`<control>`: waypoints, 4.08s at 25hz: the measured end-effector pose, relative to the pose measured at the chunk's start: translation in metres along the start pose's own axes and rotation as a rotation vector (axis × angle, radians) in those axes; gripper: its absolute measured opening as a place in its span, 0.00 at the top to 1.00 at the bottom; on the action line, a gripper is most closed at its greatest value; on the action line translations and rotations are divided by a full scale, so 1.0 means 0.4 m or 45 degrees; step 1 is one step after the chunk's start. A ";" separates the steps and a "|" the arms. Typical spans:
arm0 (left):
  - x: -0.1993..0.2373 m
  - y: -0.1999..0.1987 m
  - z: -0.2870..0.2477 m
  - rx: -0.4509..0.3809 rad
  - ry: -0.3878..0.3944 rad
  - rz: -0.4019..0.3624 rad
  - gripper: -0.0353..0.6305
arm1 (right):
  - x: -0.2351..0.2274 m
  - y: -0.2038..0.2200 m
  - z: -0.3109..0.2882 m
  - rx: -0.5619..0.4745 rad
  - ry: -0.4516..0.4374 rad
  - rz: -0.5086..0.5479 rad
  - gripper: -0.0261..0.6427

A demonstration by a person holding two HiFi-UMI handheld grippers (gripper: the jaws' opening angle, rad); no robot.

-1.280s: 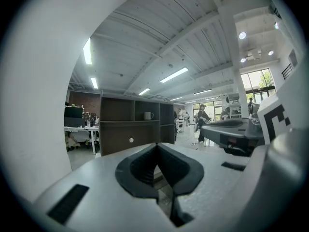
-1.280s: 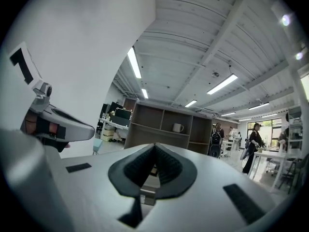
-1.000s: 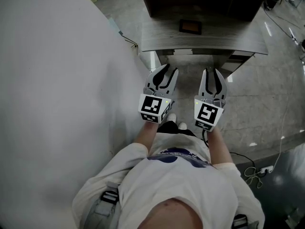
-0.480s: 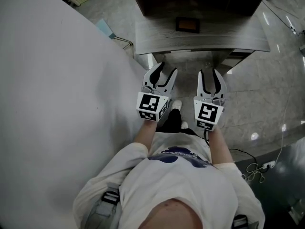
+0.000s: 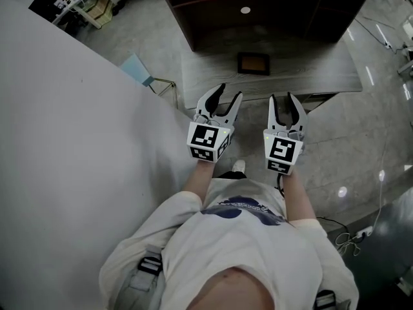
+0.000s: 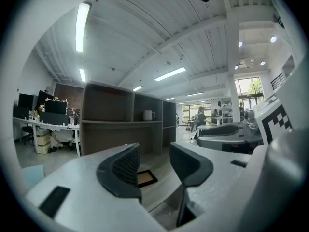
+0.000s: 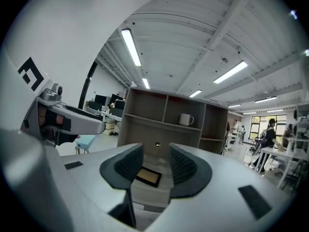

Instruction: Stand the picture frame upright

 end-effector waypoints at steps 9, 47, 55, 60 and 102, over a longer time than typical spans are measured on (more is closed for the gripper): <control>0.083 -0.004 -0.104 0.047 0.038 0.022 0.69 | -0.014 -0.015 -0.120 0.074 0.008 -0.042 0.73; 0.262 0.016 -0.677 0.309 -0.148 0.206 0.65 | -0.240 0.031 -0.753 0.241 -0.275 0.037 0.68; 0.330 0.136 -0.740 0.454 -0.081 0.289 0.64 | -0.198 0.139 -0.840 0.416 -0.285 -0.015 0.69; 0.359 0.222 -0.795 0.534 -0.004 0.397 0.64 | -0.171 0.218 -0.898 0.523 -0.294 -0.030 0.69; 0.374 0.500 -0.916 0.917 0.110 0.477 0.66 | -0.073 0.497 -1.020 0.898 -0.386 -0.222 0.74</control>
Point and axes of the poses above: the fingertips, and each gripper's own axes: z backward along the fingers, x to its left, y out of its underside, the point moved 3 cm from there along z, backward along the fingers, and after that the axes turned 12 degrees about x, right-handed, at the moved point
